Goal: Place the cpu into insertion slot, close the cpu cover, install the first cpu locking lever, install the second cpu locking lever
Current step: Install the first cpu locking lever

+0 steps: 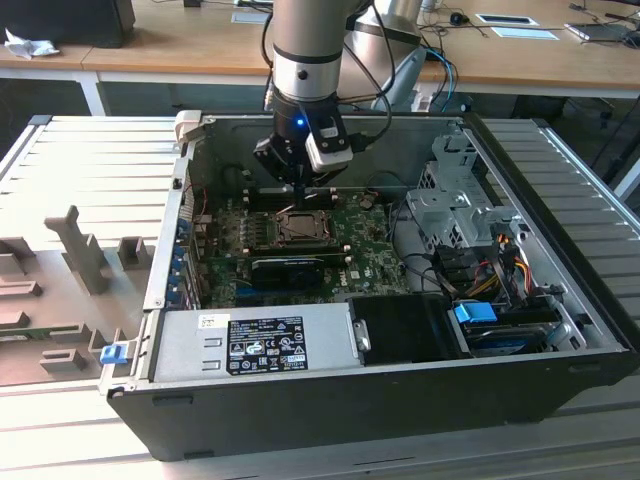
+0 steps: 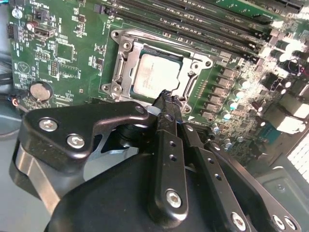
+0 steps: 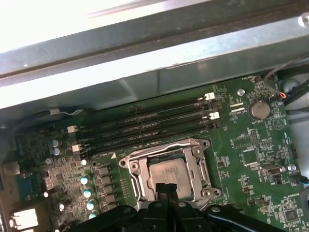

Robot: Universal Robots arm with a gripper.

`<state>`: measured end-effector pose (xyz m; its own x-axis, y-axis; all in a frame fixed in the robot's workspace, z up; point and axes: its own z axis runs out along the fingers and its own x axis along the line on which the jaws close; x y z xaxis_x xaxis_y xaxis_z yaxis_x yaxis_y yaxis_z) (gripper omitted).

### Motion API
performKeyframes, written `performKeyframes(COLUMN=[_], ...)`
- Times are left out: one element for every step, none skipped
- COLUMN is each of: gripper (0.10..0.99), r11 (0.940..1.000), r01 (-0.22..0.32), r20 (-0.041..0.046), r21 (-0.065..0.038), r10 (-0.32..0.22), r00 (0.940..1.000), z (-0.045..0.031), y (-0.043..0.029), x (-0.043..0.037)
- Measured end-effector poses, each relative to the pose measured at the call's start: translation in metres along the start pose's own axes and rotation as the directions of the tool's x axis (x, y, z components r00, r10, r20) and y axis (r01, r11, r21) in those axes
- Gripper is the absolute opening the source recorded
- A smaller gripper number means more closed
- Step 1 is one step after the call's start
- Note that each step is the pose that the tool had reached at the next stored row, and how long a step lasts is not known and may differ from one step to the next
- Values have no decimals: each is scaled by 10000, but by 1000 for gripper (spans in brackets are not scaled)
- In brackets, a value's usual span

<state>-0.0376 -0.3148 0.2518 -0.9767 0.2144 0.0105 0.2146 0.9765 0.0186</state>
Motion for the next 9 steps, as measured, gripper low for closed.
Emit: performKeyframes(gripper=[106, 106, 106, 106, 106, 106, 106, 106, 106], r11=[9998, 9992, 9982, 9978, 9974, 9969, 9961, 9946, 9932], r01=[207, 397, 603, 662, 718, 784, 873, 1021, 1151], r20=[-2, -4, 1, 5, 11, 32, 61, 107, 141], r21=[2, 4, -3, -28, -73, -115, -151, -178, -185], r10=[-207, -397, -603, -662, -718, -784, -872, -1019, -1149], r00=[9998, 9992, 9982, 9978, 9974, 9969, 9962, 9947, 9933], z=[0, 0, 5, 6, 6, 6, 6, 6, 8], y=[0, 0, 0, -1, -1, -1, 0, 0, 0], x=[0, 0, 0, 1, 1, 2, 1, 2, 1])
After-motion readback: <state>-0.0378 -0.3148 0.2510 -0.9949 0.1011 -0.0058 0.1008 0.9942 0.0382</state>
